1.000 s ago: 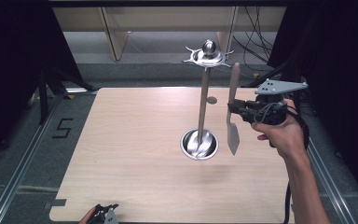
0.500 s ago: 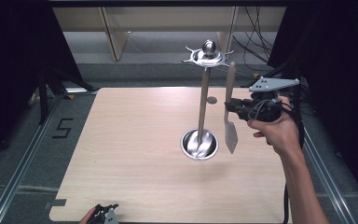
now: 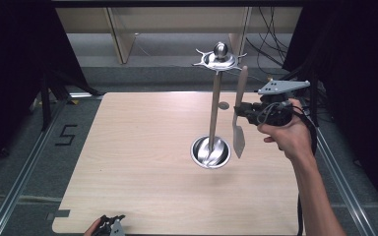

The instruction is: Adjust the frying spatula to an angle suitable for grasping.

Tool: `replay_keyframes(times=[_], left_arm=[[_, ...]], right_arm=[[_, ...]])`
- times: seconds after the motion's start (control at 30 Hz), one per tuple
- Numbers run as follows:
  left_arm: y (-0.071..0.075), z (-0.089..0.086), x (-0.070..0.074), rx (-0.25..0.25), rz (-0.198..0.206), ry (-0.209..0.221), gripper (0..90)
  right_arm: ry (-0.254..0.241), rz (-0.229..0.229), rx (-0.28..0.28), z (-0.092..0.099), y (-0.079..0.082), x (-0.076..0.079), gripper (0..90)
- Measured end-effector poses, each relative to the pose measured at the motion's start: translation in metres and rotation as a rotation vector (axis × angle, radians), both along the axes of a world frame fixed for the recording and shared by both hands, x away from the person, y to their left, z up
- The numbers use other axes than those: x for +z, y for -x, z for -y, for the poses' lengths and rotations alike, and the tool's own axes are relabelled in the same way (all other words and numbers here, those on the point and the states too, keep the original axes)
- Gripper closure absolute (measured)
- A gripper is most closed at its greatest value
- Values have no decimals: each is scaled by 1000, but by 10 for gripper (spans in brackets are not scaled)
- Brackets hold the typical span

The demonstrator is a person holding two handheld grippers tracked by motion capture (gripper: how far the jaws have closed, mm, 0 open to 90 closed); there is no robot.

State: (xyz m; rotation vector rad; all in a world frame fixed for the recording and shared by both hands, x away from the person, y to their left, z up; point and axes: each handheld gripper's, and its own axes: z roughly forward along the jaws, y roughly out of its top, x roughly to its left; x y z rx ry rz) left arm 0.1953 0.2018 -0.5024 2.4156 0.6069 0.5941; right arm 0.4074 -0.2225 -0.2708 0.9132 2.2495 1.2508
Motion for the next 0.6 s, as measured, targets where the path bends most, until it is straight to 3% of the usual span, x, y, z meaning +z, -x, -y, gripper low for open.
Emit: replay_keyframes(times=[0.33,0.6], left_arm=[[0,0,0,0,2,-3,154],[0,1,0,-3,0,-6,154]], right_arm=[[32,10,-5,-1,-2,2,768],[2,8,-5,-3,-1,-1,764]])
